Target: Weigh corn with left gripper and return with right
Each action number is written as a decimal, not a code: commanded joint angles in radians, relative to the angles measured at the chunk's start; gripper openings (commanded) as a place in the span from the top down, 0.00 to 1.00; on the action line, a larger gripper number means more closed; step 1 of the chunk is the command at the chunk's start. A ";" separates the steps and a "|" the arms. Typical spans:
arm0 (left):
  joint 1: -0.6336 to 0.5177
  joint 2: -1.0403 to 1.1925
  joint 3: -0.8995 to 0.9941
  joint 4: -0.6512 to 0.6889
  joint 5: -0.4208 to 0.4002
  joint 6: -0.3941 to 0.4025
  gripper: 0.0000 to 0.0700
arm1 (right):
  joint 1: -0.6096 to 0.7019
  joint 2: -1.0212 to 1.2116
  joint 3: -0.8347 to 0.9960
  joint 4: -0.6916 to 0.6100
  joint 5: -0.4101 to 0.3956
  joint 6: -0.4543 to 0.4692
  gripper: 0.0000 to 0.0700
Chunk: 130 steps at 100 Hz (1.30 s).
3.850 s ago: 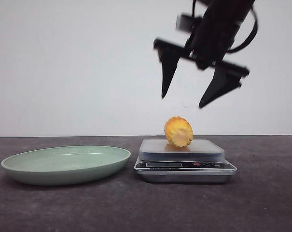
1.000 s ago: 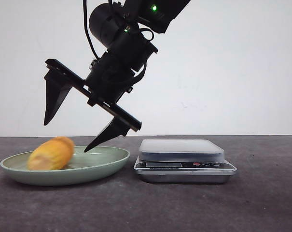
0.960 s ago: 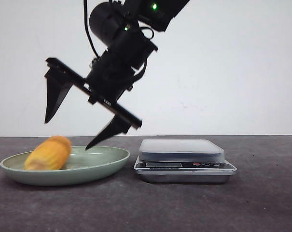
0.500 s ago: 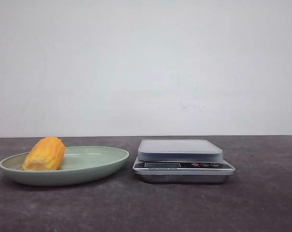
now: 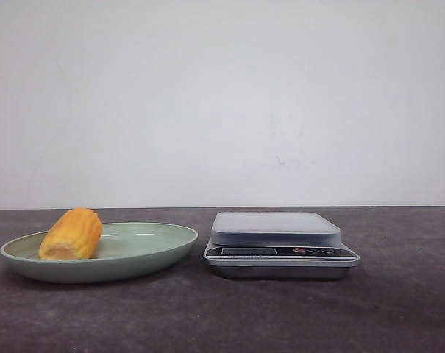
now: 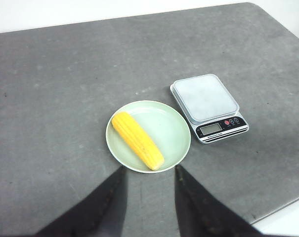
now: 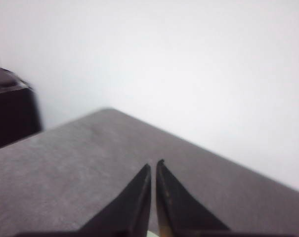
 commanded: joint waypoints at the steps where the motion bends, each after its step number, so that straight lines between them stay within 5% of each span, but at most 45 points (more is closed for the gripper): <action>1: -0.008 0.005 0.019 -0.021 -0.002 -0.008 0.78 | 0.014 -0.009 -0.060 0.019 -0.004 -0.078 0.98; 21: -0.008 0.005 0.019 -0.018 -0.002 -0.008 0.78 | 0.028 -0.074 -0.077 -0.074 -0.003 -0.061 0.98; 86: -0.008 0.005 0.019 -0.018 -0.003 -0.008 0.78 | 0.043 -0.106 -0.076 -0.061 -0.009 -0.050 0.98; 102: -0.008 0.005 0.019 -0.018 -0.002 -0.008 0.78 | -0.034 -0.119 -0.077 -0.173 0.153 -0.051 0.98; 111: -0.008 0.005 0.020 -0.018 -0.002 -0.008 0.78 | -0.130 -0.133 -0.090 -0.253 0.057 -0.040 0.98; 130: -0.008 0.003 0.021 -0.018 -0.003 -0.008 0.78 | -0.405 -0.246 -0.259 -0.160 -0.383 -0.045 0.98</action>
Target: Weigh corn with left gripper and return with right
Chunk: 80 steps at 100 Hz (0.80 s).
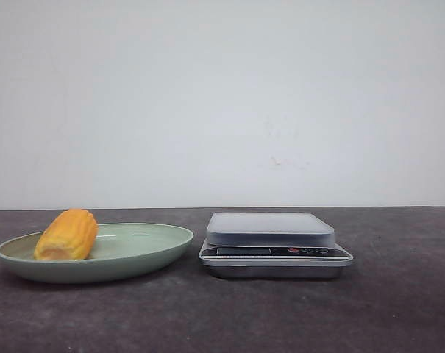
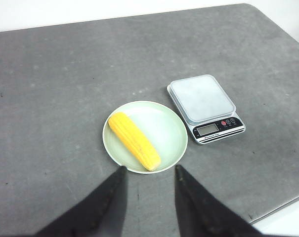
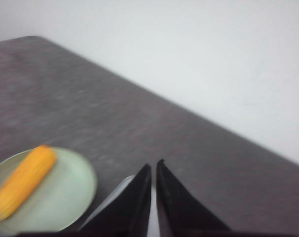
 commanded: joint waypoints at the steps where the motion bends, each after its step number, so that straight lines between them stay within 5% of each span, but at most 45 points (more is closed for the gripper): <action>1: -0.008 0.005 0.021 -0.018 -0.003 -0.004 0.78 | -0.093 -0.037 -0.074 0.072 -0.174 0.006 0.98; 26: -0.008 0.005 0.021 -0.018 -0.003 -0.004 0.78 | -0.433 -0.349 -0.537 0.422 -0.344 -0.042 0.98; 55: -0.008 0.005 0.021 -0.018 -0.003 -0.004 0.78 | -0.787 -0.833 -0.970 0.423 -0.419 -0.027 0.98; 69: -0.008 0.005 0.021 -0.018 -0.003 -0.004 0.78 | -0.848 -0.874 -1.027 0.334 -0.502 0.000 0.98; 80: -0.008 0.005 0.023 -0.018 -0.003 -0.004 0.78 | -0.850 -0.875 -1.027 0.281 -0.486 0.016 0.98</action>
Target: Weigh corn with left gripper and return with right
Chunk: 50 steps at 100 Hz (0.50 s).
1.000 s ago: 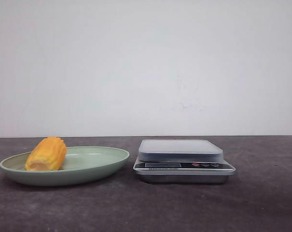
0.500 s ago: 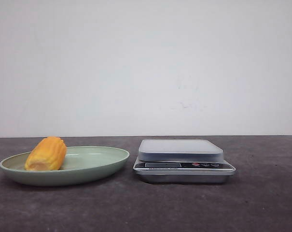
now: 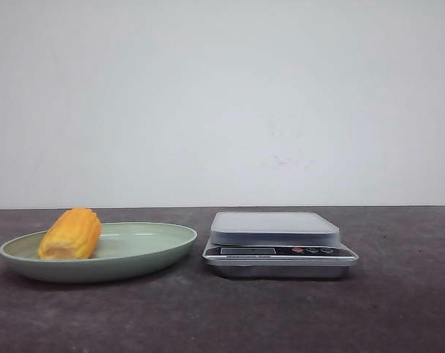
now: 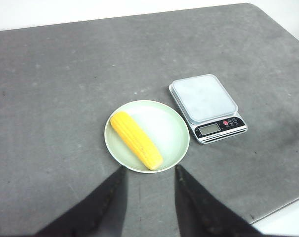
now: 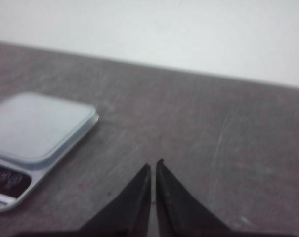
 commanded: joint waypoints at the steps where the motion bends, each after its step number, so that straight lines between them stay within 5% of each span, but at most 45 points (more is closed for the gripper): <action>1: -0.008 0.004 0.023 -0.017 -0.004 -0.004 0.78 | -0.002 -0.005 0.000 -0.002 0.011 0.037 0.98; 14: -0.008 0.004 0.023 -0.017 -0.003 -0.004 0.78 | 0.003 -0.005 0.000 -0.045 0.010 0.097 0.98; 34: -0.008 0.004 0.023 -0.017 -0.004 -0.004 0.78 | 0.007 -0.005 0.000 -0.051 0.087 0.095 0.98; 50: -0.008 0.004 0.023 -0.017 -0.004 -0.004 0.78 | 0.016 -0.005 0.000 -0.050 0.071 0.082 0.98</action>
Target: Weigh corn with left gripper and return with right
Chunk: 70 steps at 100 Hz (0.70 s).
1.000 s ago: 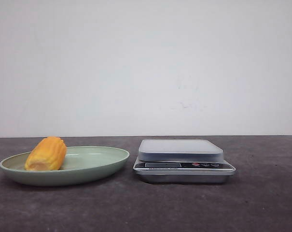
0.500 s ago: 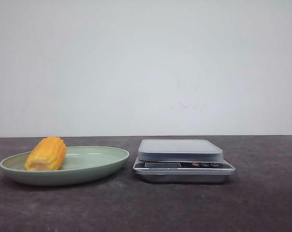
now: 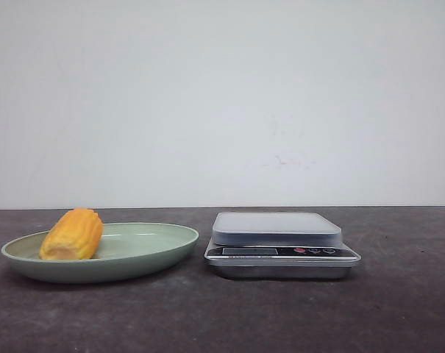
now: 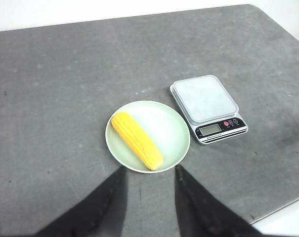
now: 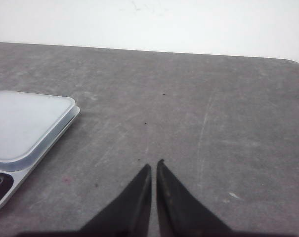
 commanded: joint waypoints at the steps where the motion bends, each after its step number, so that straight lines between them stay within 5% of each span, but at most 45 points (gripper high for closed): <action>1: -0.008 0.005 0.023 -0.017 -0.003 -0.004 0.78 | 0.011 -0.001 -0.001 -0.005 -0.015 0.006 0.98; 12: -0.008 0.005 0.023 -0.017 -0.003 -0.004 0.78 | 0.030 -0.001 -0.001 0.007 -0.066 0.007 0.98; 70: -0.008 0.005 0.023 -0.017 -0.003 -0.004 0.78 | 0.025 -0.001 -0.001 0.006 -0.061 0.007 0.98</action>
